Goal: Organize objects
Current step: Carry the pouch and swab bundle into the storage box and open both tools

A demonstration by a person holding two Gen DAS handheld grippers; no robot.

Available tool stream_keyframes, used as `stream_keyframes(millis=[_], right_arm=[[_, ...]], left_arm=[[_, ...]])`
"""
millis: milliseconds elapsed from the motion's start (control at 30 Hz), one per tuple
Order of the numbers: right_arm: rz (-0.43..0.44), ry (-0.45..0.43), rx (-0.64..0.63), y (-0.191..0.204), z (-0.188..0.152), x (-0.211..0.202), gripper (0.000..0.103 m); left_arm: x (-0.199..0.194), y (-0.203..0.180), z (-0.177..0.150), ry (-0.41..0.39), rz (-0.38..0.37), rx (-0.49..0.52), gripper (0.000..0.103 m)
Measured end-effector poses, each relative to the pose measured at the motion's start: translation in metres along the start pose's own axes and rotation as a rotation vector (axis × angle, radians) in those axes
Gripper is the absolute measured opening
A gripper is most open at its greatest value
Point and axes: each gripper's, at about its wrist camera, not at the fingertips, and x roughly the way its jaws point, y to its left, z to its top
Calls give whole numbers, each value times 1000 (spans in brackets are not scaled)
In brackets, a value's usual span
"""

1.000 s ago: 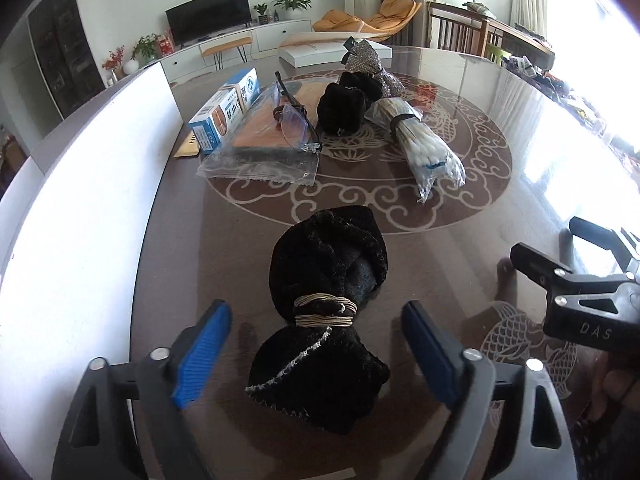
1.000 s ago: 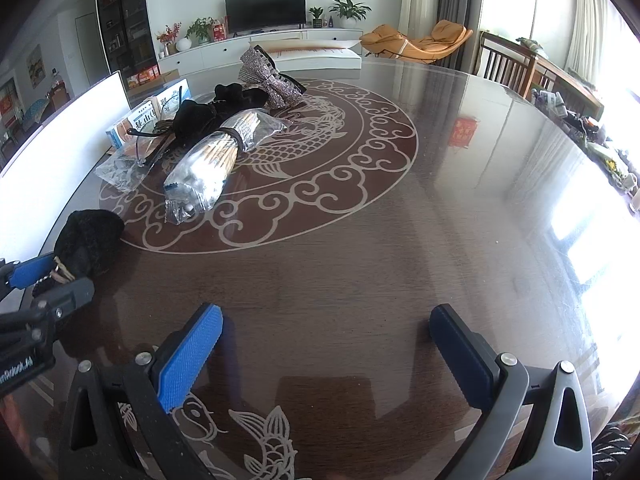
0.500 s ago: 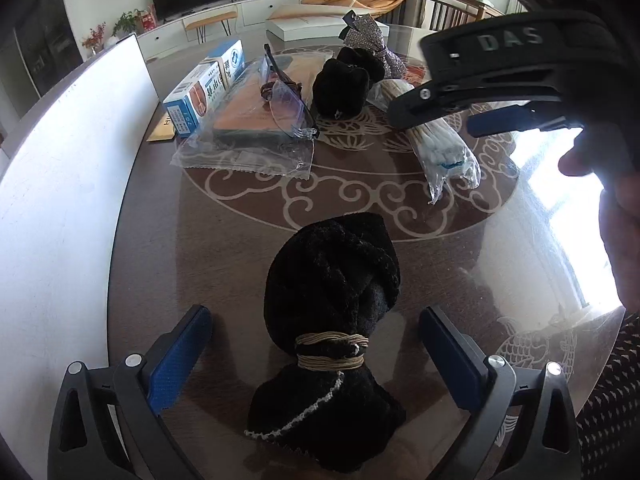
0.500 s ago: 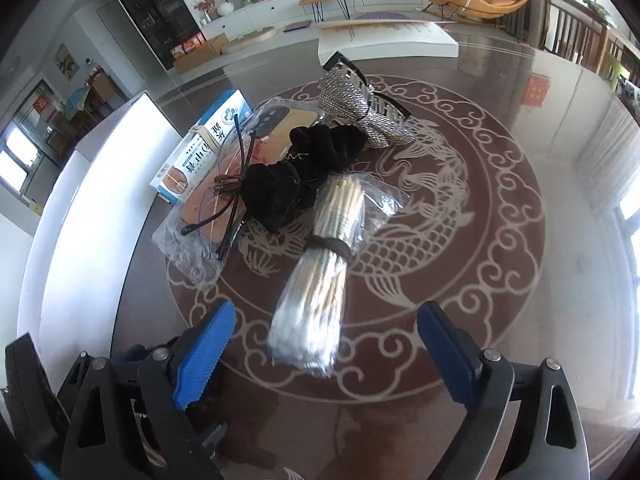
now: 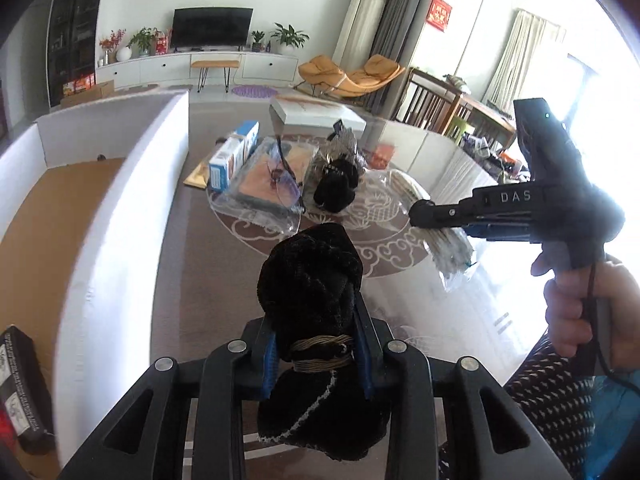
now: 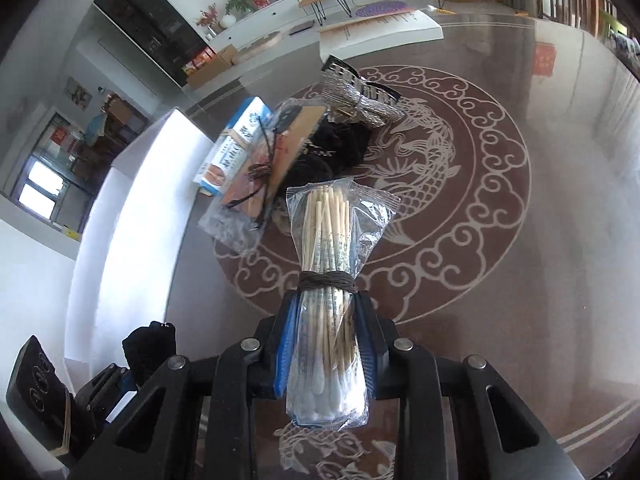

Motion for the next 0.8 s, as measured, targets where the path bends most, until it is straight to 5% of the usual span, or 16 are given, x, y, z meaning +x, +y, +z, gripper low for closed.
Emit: stream_keyframes(millis=[100,267,467,533,600,633,800], right_arm=[[133,-40,-59,55,-4,-21,29],[311,-82,-280,194,5,-32,29],[346,18,-470,304,-23,30,29],[323,55,-502,318,-35,53,33],[305,63,-494,313,-39,64,59],[301,45,-476,305,-39,63,63],[232,-113,-408,239,-25,30,81]], left_arm=[[-60,22,13,-107,51,-23,31],[-126,100,18,-180,284,-105,31],[-120,190,-10,-13,568,-252,36],[-113,198,-19,5,614,-294,50],[-109,193,-25,-13,601,-304,69],[-108,186,-26,-34,600,-293,75],[-90,130,-6,-107,521,-175,78]])
